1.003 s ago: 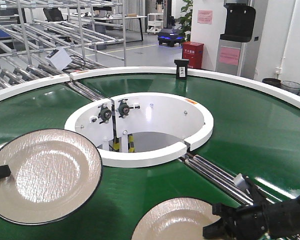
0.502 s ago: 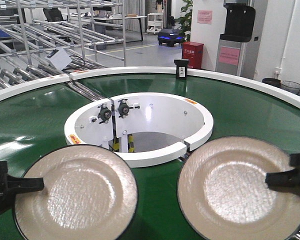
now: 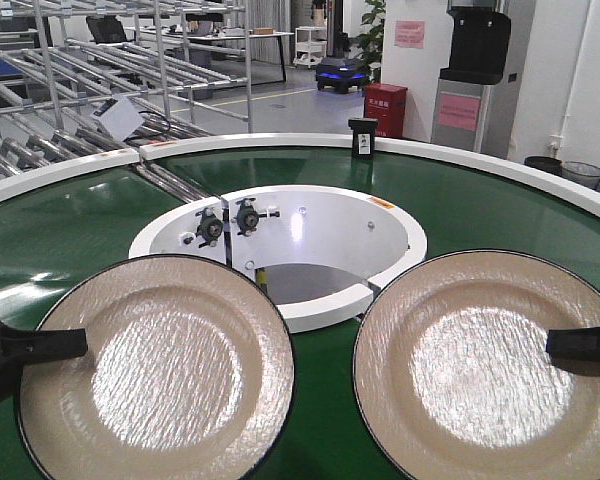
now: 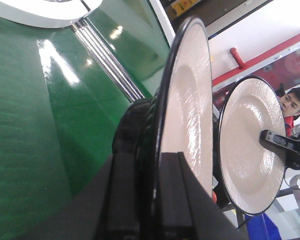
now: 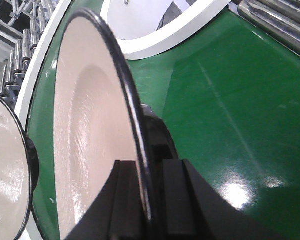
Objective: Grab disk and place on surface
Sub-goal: 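Grip each plate rim and lift both plates upright off the conveyor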
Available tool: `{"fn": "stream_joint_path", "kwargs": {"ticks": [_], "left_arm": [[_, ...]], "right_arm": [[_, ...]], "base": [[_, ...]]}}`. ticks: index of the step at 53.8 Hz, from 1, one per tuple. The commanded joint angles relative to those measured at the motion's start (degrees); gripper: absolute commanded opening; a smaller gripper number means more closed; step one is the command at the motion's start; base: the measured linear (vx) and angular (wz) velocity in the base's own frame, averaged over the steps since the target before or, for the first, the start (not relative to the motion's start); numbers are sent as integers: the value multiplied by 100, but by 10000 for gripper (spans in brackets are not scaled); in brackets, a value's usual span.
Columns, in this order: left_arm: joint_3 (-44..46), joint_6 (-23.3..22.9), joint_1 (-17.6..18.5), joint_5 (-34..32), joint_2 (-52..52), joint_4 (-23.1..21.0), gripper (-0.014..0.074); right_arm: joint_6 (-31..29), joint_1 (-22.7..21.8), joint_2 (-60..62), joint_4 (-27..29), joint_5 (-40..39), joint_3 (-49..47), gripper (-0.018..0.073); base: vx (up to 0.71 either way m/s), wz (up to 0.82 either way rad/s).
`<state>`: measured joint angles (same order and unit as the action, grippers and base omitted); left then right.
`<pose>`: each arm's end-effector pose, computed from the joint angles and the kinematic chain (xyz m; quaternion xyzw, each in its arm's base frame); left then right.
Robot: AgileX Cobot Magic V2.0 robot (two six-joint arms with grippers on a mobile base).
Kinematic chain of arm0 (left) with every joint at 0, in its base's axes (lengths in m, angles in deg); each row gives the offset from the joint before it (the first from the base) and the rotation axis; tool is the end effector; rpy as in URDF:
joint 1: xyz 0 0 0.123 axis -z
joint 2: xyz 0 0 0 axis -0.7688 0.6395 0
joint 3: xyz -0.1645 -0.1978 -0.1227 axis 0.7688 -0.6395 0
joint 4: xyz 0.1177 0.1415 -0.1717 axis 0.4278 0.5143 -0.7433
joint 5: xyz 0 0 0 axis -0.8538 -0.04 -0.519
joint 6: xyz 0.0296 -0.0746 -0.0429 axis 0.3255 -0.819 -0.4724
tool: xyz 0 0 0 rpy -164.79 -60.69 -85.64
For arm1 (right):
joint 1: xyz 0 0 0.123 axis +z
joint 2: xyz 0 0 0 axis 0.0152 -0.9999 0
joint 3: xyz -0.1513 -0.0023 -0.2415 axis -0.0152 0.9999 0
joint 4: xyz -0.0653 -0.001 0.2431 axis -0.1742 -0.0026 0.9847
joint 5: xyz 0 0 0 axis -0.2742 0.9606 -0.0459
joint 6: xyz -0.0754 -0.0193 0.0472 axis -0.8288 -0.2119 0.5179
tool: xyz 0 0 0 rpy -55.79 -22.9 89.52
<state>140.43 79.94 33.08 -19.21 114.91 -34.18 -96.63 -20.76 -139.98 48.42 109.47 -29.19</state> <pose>0.2801 -0.0008 0.3121 -0.0281 0.7817 -0.5097 0.3583 0.2579 -0.0179 0.3371 0.0572 0.8556 0.3699 0.3575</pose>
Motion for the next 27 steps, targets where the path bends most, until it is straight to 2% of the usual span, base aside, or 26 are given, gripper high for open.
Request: {"fn": "stream_joint_path", "kwargs": {"ticks": [1,27], "left_arm": [[160,-94,34,469,-215,-817,-1],[160,-89,34,463,-215,-807,-1]], "right_arm": [[25,-31,206,689,-2,-163,-9],[0,-31,206,689,-2,-163,-9]], "base": [[0,0],[0,0]]}}
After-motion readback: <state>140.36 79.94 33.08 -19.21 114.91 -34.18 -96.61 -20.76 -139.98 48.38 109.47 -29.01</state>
